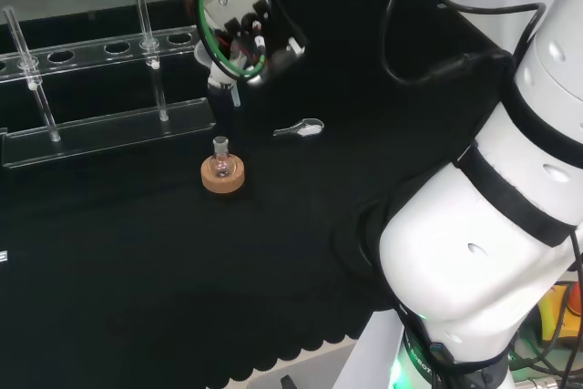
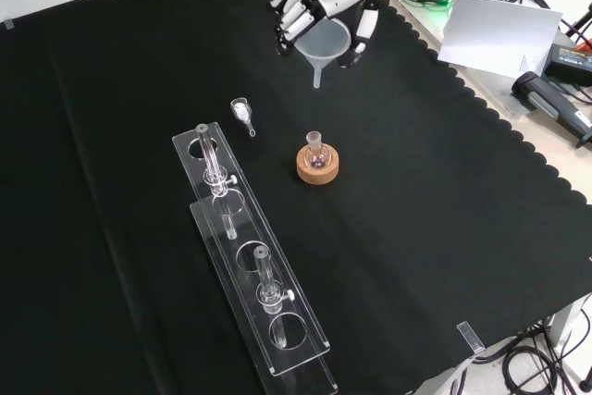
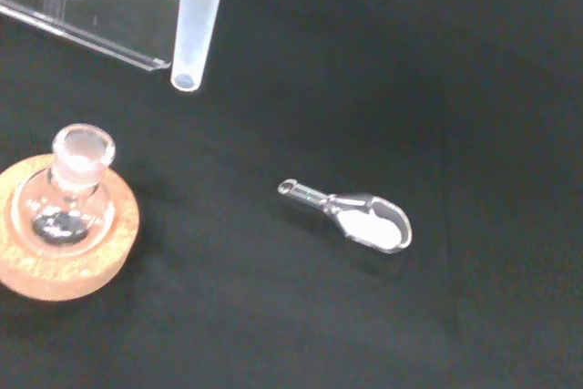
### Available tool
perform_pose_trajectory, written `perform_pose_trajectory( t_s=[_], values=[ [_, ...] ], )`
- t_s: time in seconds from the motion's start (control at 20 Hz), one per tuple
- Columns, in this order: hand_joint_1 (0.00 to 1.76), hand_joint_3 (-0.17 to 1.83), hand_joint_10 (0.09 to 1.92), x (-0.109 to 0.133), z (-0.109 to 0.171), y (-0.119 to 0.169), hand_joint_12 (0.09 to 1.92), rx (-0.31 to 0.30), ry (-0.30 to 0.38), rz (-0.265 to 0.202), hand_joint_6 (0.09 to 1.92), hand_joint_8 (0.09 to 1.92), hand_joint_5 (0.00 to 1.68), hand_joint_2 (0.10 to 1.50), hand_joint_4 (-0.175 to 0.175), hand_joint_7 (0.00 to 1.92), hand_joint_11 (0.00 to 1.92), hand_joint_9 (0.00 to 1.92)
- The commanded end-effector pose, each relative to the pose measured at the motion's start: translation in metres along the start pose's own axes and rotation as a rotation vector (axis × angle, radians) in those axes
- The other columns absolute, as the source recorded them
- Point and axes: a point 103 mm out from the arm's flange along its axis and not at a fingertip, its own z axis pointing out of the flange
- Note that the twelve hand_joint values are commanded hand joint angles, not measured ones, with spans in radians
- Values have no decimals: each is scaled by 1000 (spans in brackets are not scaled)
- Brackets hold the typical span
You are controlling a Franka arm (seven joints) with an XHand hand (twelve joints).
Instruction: Place the funnel on the round-bottom flask.
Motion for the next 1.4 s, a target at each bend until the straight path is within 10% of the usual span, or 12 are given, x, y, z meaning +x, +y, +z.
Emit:
perform_pose_trajectory(
  t_s=[0.05, 1.4],
  values=[
    [808, 594, 388, 15, 15, -1, 1259, -9, 25, 9, 720, 642, 756, 743, -14, 706, 681, 1003],
    [819, 612, 378, 43, 54, 40, 1250, 12, 65, -45, 722, 645, 768, 742, -19, 710, 696, 1009]
  ],
)
